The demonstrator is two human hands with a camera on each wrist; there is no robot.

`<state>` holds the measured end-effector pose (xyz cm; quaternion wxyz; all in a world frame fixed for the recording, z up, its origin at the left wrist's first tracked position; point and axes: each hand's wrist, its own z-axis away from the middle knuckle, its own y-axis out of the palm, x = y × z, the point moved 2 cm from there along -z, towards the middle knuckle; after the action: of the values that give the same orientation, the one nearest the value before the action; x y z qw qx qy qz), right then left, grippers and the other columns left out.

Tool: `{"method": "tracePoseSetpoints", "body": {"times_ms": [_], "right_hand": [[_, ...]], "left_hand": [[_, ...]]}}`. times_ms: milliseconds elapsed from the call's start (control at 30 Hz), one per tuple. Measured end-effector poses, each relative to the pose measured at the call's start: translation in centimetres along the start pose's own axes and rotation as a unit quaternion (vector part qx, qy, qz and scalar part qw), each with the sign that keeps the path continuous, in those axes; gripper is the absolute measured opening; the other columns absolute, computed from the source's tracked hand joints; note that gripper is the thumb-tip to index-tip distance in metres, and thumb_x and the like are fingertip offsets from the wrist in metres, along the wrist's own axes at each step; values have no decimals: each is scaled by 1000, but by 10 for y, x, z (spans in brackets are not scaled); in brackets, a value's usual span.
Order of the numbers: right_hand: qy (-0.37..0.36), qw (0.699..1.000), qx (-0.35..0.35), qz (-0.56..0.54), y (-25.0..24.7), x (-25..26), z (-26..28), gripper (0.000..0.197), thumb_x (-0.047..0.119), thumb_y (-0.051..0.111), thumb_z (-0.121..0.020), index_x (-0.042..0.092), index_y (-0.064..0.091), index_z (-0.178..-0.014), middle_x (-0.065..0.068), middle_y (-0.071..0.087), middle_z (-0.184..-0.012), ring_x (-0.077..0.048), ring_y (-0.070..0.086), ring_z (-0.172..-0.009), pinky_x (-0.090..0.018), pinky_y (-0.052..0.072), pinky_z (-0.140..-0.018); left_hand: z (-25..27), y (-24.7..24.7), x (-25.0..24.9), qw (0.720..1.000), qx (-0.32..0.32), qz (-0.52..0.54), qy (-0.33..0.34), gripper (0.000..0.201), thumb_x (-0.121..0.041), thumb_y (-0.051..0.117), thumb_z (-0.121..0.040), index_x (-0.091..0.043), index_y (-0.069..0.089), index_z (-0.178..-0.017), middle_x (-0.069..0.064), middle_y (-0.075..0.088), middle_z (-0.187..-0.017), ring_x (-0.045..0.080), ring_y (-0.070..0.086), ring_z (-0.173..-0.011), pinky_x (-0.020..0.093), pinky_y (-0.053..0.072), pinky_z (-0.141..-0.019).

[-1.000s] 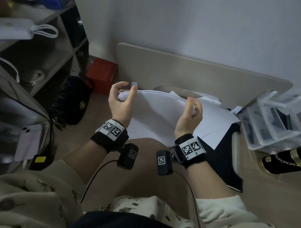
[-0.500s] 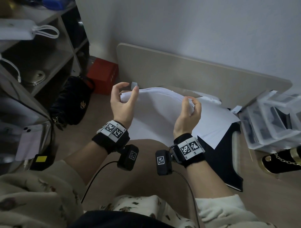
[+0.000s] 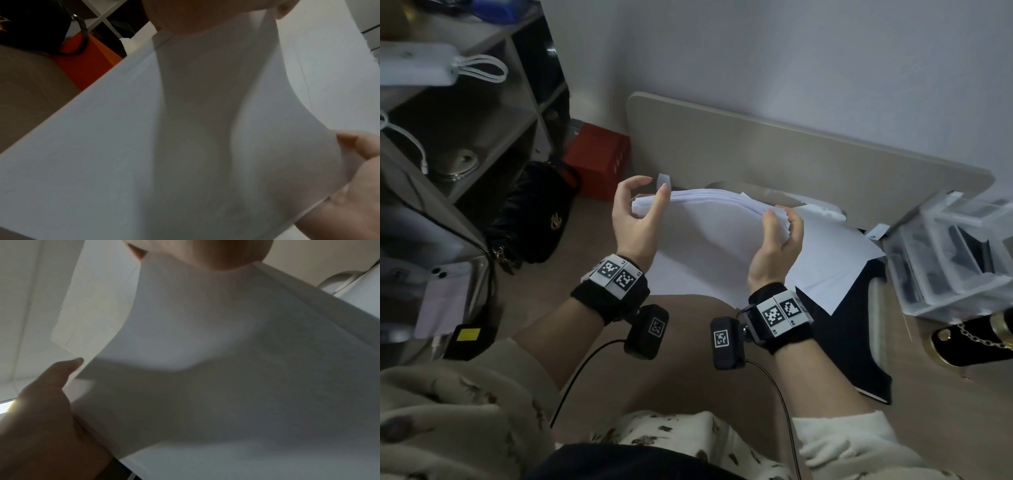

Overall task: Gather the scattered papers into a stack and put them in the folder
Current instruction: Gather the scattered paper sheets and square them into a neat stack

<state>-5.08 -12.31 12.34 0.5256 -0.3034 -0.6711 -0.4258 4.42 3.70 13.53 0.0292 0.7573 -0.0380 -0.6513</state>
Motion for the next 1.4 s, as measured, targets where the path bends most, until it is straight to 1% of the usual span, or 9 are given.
{"method": "tracePoseSetpoints", "body": {"times_ms": [167,267,433,700,900,1067,1200,1300,1400], "right_hand": [[-10,995,95,39,-8,-8,2,40,19,75,-75,33,53,-105,6,60,-108,1,58,-103,-16,46,-91],[68,989,118,52,-20,-23,-1,38,0,76,-75,22,59,-101,-2,68,-96,-11,68,-87,-27,55,-80],[163,966,147,136,-31,-40,-4,22,-2,79,-71,6,68,-89,-9,71,-87,-18,68,-75,-34,53,-74],[29,935,203,290,-24,-4,-19,15,16,86,-66,12,71,-67,-3,72,-74,-21,69,-75,-37,57,-69],[-83,864,284,408,-14,28,-19,25,22,83,-67,9,64,-56,-13,66,-64,-35,62,-69,-44,51,-62],[-191,742,345,542,1,50,-7,22,33,76,-75,12,68,-72,0,52,-60,-26,49,-68,-32,36,-60],[-253,637,393,613,14,56,10,25,38,68,-82,15,62,-74,-5,65,-78,-29,57,-86,-31,33,-64],[-271,598,403,638,19,53,17,24,40,64,-85,17,63,-80,-5,67,-90,-29,58,-93,-30,34,-66],[-272,607,392,635,15,45,22,24,44,63,-86,21,68,-89,-2,68,-90,-29,59,-93,-30,32,-65]], "left_hand": [[-6,-7,6,994,111,-23,8,46,-29,83,-66,-28,61,-107,-12,63,-105,5,62,-97,26,53,-86],[-7,-10,13,985,165,-19,-46,46,-8,83,-68,-8,65,-111,0,69,-102,7,67,-92,27,55,-78],[-13,-17,26,965,226,-37,-127,37,-10,82,-70,-16,71,-105,10,72,-105,24,69,-97,44,56,-86],[-26,-41,27,968,196,-30,-151,38,-6,80,-71,-13,69,-107,4,72,-105,22,68,-99,30,57,-81],[-45,-66,19,940,303,-135,-80,55,-11,85,-66,-24,62,-114,-2,69,-108,16,65,-108,18,55,-83],[-51,-65,-2,911,348,-219,26,88,-51,88,-48,-49,42,-124,-16,49,-134,5,47,-124,20,39,-98],[-24,-44,2,819,496,-287,15,61,-32,85,-65,-26,60,-120,-11,65,-117,-5,61,-103,20,49,-91],[-6,-39,19,853,440,-279,-7,25,-25,76,-79,-20,70,-103,2,72,-105,-1,66,-88,30,54,-84],[-1,-49,31,871,411,-269,-27,44,-43,74,-77,-3,73,-94,15,73,-95,15,67,-82,39,54,-76]]}}
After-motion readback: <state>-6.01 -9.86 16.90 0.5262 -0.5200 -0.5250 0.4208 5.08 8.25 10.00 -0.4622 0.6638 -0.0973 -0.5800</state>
